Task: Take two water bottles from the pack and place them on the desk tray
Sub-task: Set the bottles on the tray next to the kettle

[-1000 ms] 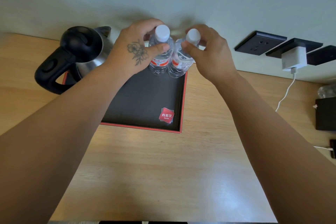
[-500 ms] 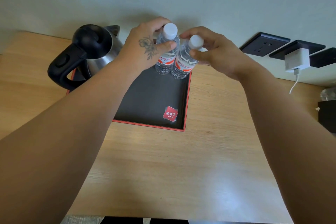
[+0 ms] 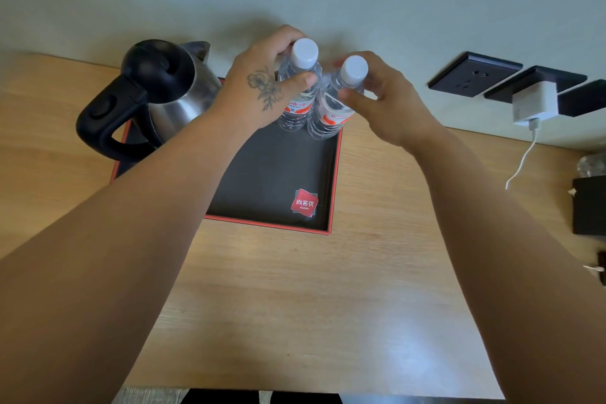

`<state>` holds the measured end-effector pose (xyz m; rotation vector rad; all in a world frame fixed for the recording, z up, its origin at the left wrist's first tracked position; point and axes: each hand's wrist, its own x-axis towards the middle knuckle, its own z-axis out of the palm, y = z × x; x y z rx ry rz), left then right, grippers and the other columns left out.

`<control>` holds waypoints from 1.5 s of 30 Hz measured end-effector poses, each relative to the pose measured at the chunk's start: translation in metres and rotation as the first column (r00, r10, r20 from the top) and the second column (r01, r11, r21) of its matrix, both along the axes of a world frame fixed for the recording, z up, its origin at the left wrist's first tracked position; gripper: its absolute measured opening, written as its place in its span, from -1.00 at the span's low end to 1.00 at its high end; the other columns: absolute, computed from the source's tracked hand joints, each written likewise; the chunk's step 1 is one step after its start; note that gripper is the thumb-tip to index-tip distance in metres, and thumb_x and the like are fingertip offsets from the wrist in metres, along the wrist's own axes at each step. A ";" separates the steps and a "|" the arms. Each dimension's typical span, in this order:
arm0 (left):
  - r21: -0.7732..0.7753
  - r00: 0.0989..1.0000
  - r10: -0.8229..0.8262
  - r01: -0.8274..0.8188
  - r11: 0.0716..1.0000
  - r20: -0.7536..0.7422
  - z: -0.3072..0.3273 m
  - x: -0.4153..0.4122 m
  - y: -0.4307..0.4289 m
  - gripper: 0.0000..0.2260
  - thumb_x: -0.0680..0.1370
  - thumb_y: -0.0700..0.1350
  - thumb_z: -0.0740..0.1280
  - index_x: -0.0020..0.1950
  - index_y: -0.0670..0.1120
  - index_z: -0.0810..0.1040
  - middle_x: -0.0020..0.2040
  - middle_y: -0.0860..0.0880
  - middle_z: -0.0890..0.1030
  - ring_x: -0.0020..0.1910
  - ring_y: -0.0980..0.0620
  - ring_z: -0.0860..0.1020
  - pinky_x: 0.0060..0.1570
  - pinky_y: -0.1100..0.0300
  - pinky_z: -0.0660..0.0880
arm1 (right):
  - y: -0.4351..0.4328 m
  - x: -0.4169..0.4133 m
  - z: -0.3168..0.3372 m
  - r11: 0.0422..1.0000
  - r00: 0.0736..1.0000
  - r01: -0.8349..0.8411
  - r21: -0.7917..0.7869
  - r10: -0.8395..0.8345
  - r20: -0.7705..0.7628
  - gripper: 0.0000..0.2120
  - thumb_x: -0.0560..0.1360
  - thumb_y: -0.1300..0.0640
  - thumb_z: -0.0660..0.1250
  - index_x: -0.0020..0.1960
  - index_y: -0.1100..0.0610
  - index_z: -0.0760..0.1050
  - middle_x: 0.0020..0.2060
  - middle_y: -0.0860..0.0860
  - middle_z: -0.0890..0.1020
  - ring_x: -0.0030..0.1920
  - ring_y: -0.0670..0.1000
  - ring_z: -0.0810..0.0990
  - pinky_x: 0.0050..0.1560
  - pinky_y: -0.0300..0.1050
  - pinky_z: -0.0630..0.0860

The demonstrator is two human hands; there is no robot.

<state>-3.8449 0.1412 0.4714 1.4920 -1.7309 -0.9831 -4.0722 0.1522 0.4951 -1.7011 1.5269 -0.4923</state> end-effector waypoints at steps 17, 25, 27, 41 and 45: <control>0.064 0.999 0.019 -0.017 0.998 -0.034 0.008 0.000 0.003 -0.68 0.59 -0.10 0.52 0.32 -0.09 0.59 0.06 0.22 0.57 0.16 0.08 0.53 0.20 -0.21 0.62 | -0.006 0.005 0.005 0.995 0.989 0.049 -0.084 -0.060 -0.137 -0.59 0.50 -0.09 0.58 0.18 0.06 0.51 0.11 -0.11 0.67 0.12 -0.03 0.65 -0.05 -0.36 0.48; 0.077 0.998 0.027 -0.023 0.997 -0.052 0.005 0.005 0.004 -0.68 0.57 -0.06 0.52 0.29 -0.05 0.60 0.05 0.25 0.58 0.25 0.06 0.55 0.22 -0.29 0.62 | 0.007 0.008 0.013 0.979 0.984 -0.063 -0.196 0.028 -0.178 -0.45 0.57 -0.07 0.50 0.47 0.08 0.45 0.34 0.01 0.55 0.27 -0.01 0.58 0.23 0.14 0.62; 0.088 0.998 0.030 -0.024 0.996 -0.058 0.005 0.006 0.004 -0.67 0.57 -0.04 0.52 0.31 -0.04 0.59 0.03 0.30 0.57 0.19 0.07 0.56 0.20 -0.30 0.63 | 0.008 0.005 0.017 0.978 0.985 -0.114 -0.175 0.088 -0.150 -0.52 0.63 0.09 0.42 0.52 0.06 0.42 0.41 -0.06 0.57 0.35 0.01 0.58 0.31 0.17 0.61; 0.090 0.997 0.027 -0.020 0.996 -0.078 0.009 0.001 0.006 -0.68 0.57 -0.05 0.54 0.28 -0.06 0.60 0.03 0.23 0.56 0.16 -0.01 0.59 0.14 -0.27 0.65 | -0.003 0.019 0.000 0.938 0.941 0.167 -0.303 -0.243 -0.235 -0.46 0.39 -0.27 0.57 0.05 0.06 0.39 0.04 -0.03 0.61 -0.07 -0.02 0.54 -0.16 -0.03 0.44; 0.109 0.996 0.023 -0.013 0.994 -0.089 0.009 0.002 0.004 -0.68 0.58 -0.04 0.54 0.29 -0.06 0.59 0.09 0.15 0.56 0.05 -0.02 0.56 0.17 -0.30 0.63 | -0.002 0.013 0.006 0.967 0.984 0.006 -0.255 -0.051 -0.169 -0.57 0.53 -0.01 0.50 0.28 0.18 0.49 0.17 0.07 0.58 0.06 -0.03 0.51 0.10 -0.01 0.52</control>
